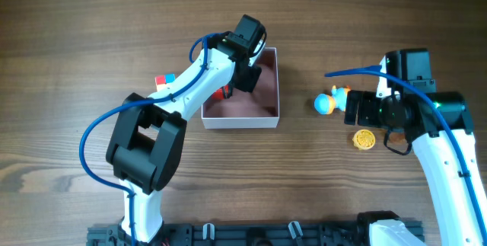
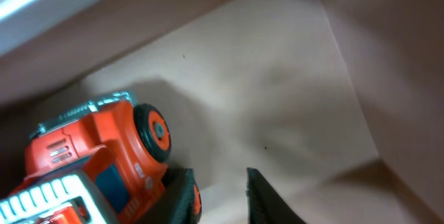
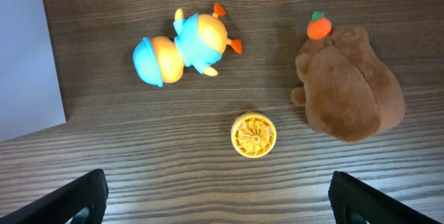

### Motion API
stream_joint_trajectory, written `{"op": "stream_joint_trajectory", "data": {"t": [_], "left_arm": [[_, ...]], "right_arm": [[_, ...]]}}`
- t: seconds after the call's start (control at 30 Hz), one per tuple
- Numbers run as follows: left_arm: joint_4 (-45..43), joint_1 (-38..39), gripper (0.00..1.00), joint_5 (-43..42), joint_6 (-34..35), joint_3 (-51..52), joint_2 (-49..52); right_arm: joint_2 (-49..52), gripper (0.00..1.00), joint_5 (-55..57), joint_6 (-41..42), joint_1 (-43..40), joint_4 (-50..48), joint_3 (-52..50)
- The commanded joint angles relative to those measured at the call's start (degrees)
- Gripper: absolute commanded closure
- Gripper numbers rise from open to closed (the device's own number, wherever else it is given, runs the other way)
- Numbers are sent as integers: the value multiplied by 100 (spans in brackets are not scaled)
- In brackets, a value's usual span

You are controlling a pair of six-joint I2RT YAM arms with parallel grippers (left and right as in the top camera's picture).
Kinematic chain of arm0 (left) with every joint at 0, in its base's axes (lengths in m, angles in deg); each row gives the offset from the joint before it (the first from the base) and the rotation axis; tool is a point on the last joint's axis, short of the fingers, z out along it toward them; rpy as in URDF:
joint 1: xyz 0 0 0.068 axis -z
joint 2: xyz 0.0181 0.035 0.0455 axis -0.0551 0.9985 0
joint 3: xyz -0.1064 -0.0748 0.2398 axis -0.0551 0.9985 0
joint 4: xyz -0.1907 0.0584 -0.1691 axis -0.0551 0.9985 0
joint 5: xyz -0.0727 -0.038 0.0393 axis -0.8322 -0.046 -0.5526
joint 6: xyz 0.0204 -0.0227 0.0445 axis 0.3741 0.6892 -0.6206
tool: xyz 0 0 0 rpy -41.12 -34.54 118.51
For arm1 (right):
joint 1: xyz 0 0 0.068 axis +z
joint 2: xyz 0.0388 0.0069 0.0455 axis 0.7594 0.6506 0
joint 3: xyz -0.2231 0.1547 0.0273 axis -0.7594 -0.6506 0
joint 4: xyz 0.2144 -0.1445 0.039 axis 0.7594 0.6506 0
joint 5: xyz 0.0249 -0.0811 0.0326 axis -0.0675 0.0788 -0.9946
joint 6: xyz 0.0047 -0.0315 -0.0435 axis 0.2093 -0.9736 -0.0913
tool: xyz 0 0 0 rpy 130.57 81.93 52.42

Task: Pack container

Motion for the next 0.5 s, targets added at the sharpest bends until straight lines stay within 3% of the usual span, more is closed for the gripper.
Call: {"op": "stream_joint_trajectory", "data": {"t": [0.0, 0.1, 0.17, 0.3, 0.47], "left_arm": [[142, -22, 67, -201, -114, 15, 63], [81, -24, 68, -114, -138, 15, 63], [85, -24, 78, 341, -136, 15, 63], [243, -24, 80, 1126, -133, 15, 63], [234, -24, 80, 1370, -131, 15, 63]], "right_arm": [[-9, 0, 101, 57, -13, 4, 138], [-9, 0, 101, 57, -13, 24, 138], [-9, 0, 103, 52, -13, 26, 138], [-9, 0, 101, 55, -13, 26, 138], [-9, 0, 101, 55, -13, 28, 138]]}}
